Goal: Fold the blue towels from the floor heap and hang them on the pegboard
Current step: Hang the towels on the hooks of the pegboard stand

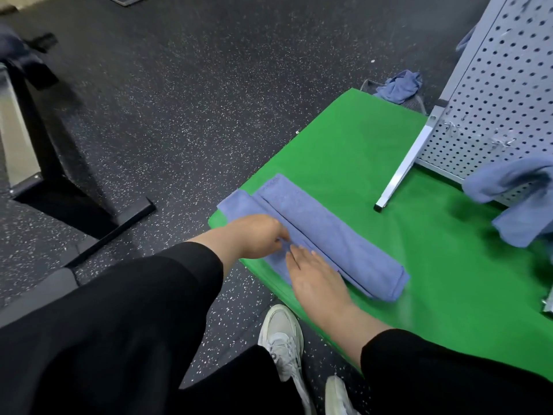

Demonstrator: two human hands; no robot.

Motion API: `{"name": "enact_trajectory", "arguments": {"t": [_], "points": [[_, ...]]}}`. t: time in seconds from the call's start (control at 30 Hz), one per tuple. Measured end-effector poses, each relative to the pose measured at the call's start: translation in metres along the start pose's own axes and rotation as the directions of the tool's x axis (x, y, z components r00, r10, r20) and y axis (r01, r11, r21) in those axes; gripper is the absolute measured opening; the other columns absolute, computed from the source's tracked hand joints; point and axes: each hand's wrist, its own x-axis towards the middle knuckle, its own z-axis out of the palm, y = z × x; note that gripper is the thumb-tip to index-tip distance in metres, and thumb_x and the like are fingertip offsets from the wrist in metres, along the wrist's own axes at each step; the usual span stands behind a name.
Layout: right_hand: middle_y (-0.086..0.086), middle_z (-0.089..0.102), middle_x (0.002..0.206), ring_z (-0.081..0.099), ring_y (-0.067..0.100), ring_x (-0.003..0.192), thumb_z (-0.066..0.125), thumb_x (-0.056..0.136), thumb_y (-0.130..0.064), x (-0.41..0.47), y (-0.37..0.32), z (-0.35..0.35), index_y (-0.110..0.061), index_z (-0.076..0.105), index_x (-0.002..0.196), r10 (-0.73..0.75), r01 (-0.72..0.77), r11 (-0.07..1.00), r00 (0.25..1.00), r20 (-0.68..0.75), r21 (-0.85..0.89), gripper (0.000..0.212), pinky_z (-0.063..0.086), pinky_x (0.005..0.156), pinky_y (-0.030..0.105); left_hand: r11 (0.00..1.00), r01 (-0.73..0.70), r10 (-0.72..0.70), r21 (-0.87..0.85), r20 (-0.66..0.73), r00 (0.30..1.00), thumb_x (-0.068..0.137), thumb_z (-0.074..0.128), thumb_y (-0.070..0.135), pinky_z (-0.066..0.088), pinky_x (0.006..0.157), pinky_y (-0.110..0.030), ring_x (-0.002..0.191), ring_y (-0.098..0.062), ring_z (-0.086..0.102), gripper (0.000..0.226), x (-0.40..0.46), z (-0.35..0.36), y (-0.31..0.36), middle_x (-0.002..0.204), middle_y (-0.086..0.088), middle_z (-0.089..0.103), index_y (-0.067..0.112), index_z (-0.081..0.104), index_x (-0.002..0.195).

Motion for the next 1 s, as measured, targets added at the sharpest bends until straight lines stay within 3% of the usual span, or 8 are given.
{"name": "enact_trajectory", "arguments": {"t": [0.07,0.17,0.3,0.5,0.6,0.67,0.8,1.0], "points": [[0.015,0.071,0.122,0.07,0.027,0.112,0.087,0.056,-0.008,0.004,0.002,0.001,-0.003,0.071,0.117,0.019,-0.016,0.998,0.998,-0.058,0.061,0.063,0.055,0.096,0.038,1.0,-0.004,0.005,-0.007,0.005,1.0,0.094,0.049,0.019,0.049,0.089,-0.035,0.105,-0.023,0.064,0.036,0.0,-0.001,-0.002,0.117,0.004,0.073,0.026,0.068,0.123],[0.013,0.065,0.131,0.063,0.032,0.12,0.063,0.083,-0.001,0.007,0.001,-0.018,-0.007,0.065,0.12,0.039,-0.029,0.986,0.997,-0.06,0.166,0.037,0.052,0.091,0.041,0.999,-0.013,0.014,-0.046,0.018,1.0,0.09,0.052,0.024,0.048,0.089,-0.035,0.107,-0.024,0.062,0.037,0.001,-0.001,-0.007,0.116,0.003,0.071,0.028,0.067,0.125],[0.012,0.068,0.115,0.064,0.036,0.102,0.044,0.093,-0.008,0.018,0.011,-0.038,-0.014,0.061,0.111,0.174,-0.135,0.927,0.981,-0.083,0.349,0.025,0.045,0.076,0.041,0.997,-0.074,0.074,0.006,-0.044,0.996,0.077,0.045,0.065,0.041,0.098,-0.037,0.114,-0.016,0.055,0.058,-0.002,0.001,-0.015,0.115,0.01,0.066,0.036,0.064,0.123],[0.013,0.071,0.098,0.062,0.036,0.092,0.053,0.094,-0.014,0.006,0.051,-0.082,-0.014,0.065,0.106,0.215,-0.061,0.872,0.939,-0.268,0.486,0.017,0.045,0.075,0.043,0.993,-0.116,0.118,0.03,-0.403,0.907,0.092,0.064,0.032,0.031,0.071,-0.033,0.093,-0.026,0.063,0.016,0.005,-0.019,-0.003,0.094,-0.001,0.069,0.019,0.065,0.101],[0.008,0.071,0.098,0.062,0.033,0.091,0.056,0.092,-0.017,-0.015,0.081,-0.109,-0.019,0.065,0.109,0.266,-0.069,0.853,0.91,-0.318,0.517,0.02,0.048,0.075,0.041,0.991,-0.134,0.118,0.002,-0.492,0.863,0.093,0.047,0.044,0.029,0.065,-0.032,0.088,-0.025,0.06,0.03,0.01,-0.042,0.028,0.095,0.0,0.068,0.018,0.061,0.099],[0.004,0.069,0.112,0.062,0.03,0.101,0.06,0.089,-0.022,-0.03,0.102,-0.124,-0.021,0.061,0.12,0.292,-0.098,0.851,0.904,-0.311,0.517,0.03,0.049,0.081,0.039,0.985,-0.168,0.166,0.05,-0.579,0.798,0.081,0.031,0.052,0.037,0.062,-0.033,0.086,-0.024,0.061,0.044,0.02,-0.058,0.057,0.092,0.004,0.067,0.022,0.061,0.096],[-0.001,0.055,0.139,0.054,0.023,0.124,0.068,0.087,-0.044,-0.054,0.138,-0.144,-0.022,0.046,0.144,0.386,-0.23,0.858,0.879,-0.28,0.459,0.065,0.048,0.096,0.038,0.96,-0.24,0.276,0.145,-0.64,0.717,0.073,0.05,0.033,0.041,0.052,-0.032,0.074,-0.027,0.064,0.017,0.051,-0.087,0.123,0.08,0.003,0.063,0.023,0.057,0.085],[0.006,0.07,0.105,0.063,0.034,0.099,0.055,0.091,-0.024,-0.081,0.191,-0.151,-0.021,0.063,0.116,0.548,-0.327,0.801,0.739,-0.393,0.502,0.027,0.051,0.079,0.045,0.964,-0.204,0.267,0.172,-0.637,0.723,0.087,0.056,0.035,0.045,0.062,-0.034,0.09,-0.027,0.065,0.017,0.086,-0.109,0.197,0.096,0.002,0.064,0.024,0.058,0.101]]}}
